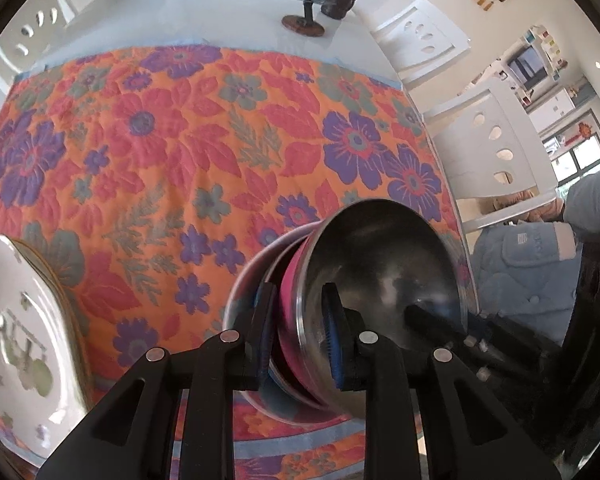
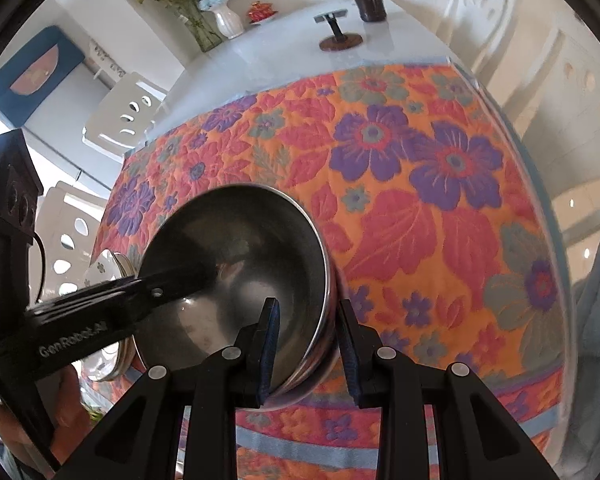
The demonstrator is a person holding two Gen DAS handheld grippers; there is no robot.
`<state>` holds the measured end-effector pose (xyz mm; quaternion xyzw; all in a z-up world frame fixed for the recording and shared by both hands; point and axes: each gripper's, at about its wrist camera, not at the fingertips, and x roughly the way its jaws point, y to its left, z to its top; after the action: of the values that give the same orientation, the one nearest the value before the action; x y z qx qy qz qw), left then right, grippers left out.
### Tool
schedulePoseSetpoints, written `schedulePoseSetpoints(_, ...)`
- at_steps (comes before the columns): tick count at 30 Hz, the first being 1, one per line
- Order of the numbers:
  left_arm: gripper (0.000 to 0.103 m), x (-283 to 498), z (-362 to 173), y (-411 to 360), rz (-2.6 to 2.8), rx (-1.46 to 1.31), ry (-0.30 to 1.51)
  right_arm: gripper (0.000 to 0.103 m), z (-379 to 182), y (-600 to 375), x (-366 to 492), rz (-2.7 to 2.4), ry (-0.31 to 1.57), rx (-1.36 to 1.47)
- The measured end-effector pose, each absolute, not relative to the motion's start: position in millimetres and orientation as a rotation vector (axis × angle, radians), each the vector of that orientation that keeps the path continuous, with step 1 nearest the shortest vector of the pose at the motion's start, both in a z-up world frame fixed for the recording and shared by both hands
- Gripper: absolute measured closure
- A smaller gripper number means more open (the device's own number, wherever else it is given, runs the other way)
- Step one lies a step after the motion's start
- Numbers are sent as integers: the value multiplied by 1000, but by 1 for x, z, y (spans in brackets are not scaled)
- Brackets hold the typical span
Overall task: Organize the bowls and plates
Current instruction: 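Lift the pink steel bowl with the left tool and lower it into the blue bowl, then grasp the rim of the nested bowl stack with the left tool and lift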
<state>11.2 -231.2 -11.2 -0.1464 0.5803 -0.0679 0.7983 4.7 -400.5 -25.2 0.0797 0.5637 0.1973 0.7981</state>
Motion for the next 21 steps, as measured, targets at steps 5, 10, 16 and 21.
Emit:
schedulePoseSetpoints(5, 71, 9, 16, -204, -153, -231, 1198, 65, -6, -421, 12, 434, 1151, 137)
schedulePoseSetpoints(10, 73, 10, 18, -198, -165, -259, 1179, 58, -15, -426, 17, 420, 1195, 189)
schedulePoseSetpoints(16, 73, 8, 3, -212, -204, -254, 1222, 56, -21, -410, 11, 461, 1239, 232)
schedulePoseSetpoints(21, 65, -11, 17, -208, -353, -354, 1161, 27, -4, -410, -4, 507, 1172, 213)
